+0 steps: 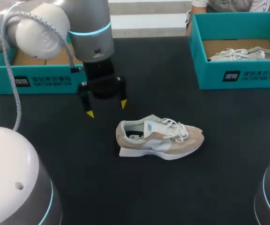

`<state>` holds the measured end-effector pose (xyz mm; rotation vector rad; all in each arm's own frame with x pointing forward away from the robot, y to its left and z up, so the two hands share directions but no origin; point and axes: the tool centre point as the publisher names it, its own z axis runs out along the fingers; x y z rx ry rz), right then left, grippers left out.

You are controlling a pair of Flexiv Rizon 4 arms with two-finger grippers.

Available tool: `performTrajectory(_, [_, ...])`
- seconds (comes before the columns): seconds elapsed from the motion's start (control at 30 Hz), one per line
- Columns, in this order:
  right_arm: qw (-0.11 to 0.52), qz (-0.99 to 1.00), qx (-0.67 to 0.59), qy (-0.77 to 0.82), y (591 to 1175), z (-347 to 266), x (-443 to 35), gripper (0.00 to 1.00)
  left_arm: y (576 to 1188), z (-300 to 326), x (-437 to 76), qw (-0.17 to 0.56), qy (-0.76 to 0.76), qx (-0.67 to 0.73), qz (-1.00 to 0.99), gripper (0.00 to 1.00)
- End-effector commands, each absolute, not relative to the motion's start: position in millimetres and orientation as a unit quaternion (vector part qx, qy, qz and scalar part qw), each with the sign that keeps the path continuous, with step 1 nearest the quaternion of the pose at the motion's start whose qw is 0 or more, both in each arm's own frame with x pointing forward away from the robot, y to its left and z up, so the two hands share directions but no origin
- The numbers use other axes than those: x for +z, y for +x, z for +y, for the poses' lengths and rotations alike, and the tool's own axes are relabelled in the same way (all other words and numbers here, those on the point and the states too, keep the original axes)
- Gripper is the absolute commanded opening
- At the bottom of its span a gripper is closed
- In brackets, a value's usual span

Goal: Take the shoe out of the shoebox, open the shoe tongue, remove and reinsert the insole, then place the shoe into the shoebox

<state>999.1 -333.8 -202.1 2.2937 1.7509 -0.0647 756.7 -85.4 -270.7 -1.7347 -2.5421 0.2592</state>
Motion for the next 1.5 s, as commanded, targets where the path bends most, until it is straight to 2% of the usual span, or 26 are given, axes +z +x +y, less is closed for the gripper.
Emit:
performTrajectory(0.03, [0.127,0.602,-0.022,0.788,998.9,-333.7,-202.0,1.0,757.5,-75.5,-274.2,-0.063,-0.55,0.153,-0.818,1.0])
performTrajectory(0.3, [0.127,0.602,-0.022,0.788,998.9,-333.7,-202.0,1.0,754.8,-50.3,-288.1,0.026,-0.41,0.299,-0.861,1.0])
performTrajectory(0.7, [0.127,0.602,-0.022,0.788,998.9,-333.7,-202.0,1.0,756.9,-2.2,-296.8,-0.019,-0.205,0.526,-0.825,1.0])
performTrajectory(0.8, [0.127,0.602,-0.022,0.788,998.9,-333.7,-202.0,1.0,749.9,0.2,-300.4,-0.047,-0.181,0.526,-0.83,1.0])
performTrajectory(1.23, [0.127,0.602,-0.022,0.788,998.9,-333.7,-202.0,1.0,749.5,-2.5,-302.8,-0.04,-0.189,0.525,-0.829,1.0])
performTrajectory(1.5, [0.127,0.602,-0.022,0.788,998.9,-333.7,-202.0,1.0,725.9,2.8,-327.9,-0.034,-0.067,0.537,-0.84,1.0])
